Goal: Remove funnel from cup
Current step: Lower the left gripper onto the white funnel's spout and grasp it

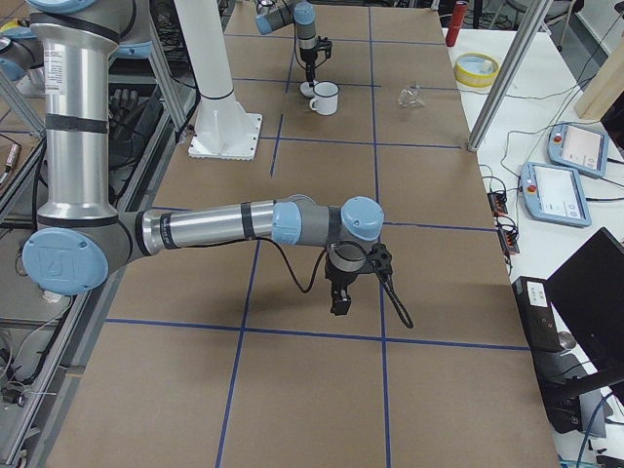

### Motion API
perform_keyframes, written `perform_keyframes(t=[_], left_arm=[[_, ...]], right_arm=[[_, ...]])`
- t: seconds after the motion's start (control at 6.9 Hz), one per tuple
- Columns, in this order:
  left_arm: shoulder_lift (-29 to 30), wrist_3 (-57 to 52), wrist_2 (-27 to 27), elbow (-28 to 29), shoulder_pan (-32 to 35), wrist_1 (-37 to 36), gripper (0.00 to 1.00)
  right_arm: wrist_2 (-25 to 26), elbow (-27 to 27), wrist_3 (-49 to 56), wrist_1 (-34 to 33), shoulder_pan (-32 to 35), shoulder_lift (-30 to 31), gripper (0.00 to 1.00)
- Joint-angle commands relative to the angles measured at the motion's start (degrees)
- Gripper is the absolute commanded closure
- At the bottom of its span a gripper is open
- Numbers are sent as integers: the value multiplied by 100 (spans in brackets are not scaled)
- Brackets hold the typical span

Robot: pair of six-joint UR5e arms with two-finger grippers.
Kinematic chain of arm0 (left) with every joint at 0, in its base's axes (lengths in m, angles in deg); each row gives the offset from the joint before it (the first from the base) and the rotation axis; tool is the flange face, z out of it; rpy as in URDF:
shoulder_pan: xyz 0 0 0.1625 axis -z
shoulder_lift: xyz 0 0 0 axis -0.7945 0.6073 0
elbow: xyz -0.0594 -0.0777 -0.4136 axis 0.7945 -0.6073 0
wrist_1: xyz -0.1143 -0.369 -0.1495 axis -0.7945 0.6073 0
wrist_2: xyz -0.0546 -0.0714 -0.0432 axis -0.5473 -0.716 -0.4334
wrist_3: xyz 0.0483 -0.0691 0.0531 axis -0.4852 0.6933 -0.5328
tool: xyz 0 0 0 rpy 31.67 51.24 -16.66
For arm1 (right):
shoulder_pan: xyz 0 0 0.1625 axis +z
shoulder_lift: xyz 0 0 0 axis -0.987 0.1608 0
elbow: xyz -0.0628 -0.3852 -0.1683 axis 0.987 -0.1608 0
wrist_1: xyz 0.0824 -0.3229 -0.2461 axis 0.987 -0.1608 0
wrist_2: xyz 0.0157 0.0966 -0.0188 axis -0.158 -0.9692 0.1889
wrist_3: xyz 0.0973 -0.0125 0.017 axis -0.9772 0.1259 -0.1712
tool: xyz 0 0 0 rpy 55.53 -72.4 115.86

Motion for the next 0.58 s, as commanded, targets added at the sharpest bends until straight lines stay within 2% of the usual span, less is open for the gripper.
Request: perform_keyframes(t=[0.0, 0.14, 0.29, 0.43], left_arm=[[-26, -1, 0, -18, 0, 0, 48], [-53, -1, 0, -18, 9, 0, 61], [-61, -1, -9, -35, 18, 0, 77], [-62, 8, -9, -70, 26, 0, 100]], right_arm=[[0, 6, 0, 0, 0, -5, 0], [0, 6, 0, 0, 0, 4, 0], [0, 6, -9, 0, 0, -5, 0], [0, 6, 0, 0, 0, 4, 0]])
